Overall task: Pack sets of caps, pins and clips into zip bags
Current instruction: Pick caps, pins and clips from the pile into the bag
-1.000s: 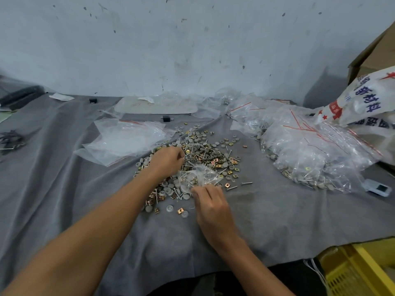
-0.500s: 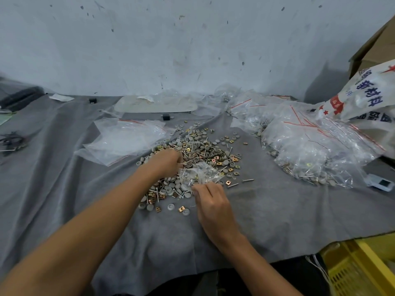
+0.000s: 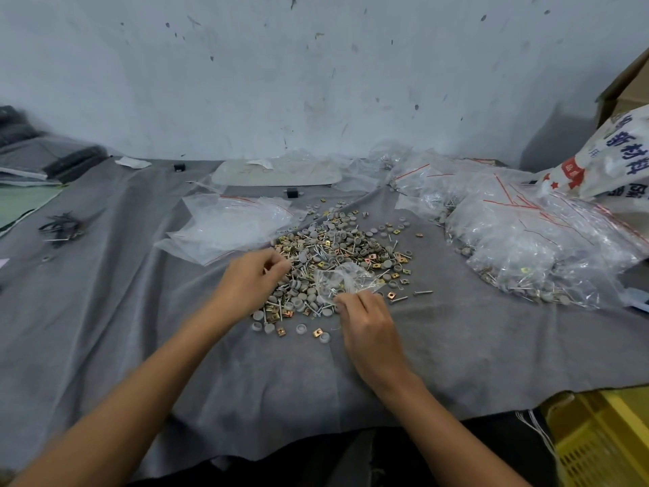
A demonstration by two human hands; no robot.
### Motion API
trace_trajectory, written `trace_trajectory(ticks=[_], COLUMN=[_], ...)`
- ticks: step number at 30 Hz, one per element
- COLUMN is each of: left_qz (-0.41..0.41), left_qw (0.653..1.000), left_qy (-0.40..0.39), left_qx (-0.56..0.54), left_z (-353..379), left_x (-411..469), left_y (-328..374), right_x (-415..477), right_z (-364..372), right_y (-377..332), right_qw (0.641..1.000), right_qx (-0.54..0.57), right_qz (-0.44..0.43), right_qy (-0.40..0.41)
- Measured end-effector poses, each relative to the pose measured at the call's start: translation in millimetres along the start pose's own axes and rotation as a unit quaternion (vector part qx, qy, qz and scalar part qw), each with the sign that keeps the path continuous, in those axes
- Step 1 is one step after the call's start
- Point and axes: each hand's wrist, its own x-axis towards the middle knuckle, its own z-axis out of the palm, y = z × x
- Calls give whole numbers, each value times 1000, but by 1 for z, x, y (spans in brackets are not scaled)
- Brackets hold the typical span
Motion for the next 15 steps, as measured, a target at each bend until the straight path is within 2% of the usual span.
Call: trace_trajectory(ticks=[5, 9, 13, 15], left_qz=[63, 86, 111, 122], left_qw=[996, 992, 984, 983], left_qy=[-59, -68, -32, -11], left_qx=[-25, 56, 134, 136], left_z=[5, 19, 35, 40], left_x=[-32, -22, -14, -17], left_y=[21, 30, 34, 33], right_x=[-1, -1, 0, 0], right_z=[2, 0, -2, -1], right_y=[1, -3, -1, -1], right_qw=[1000, 1000, 1000, 1000], right_qx=[-7, -8, -8, -7], right_qz=[3, -6, -4, -1], right_qy=[5, -5, -5, -6])
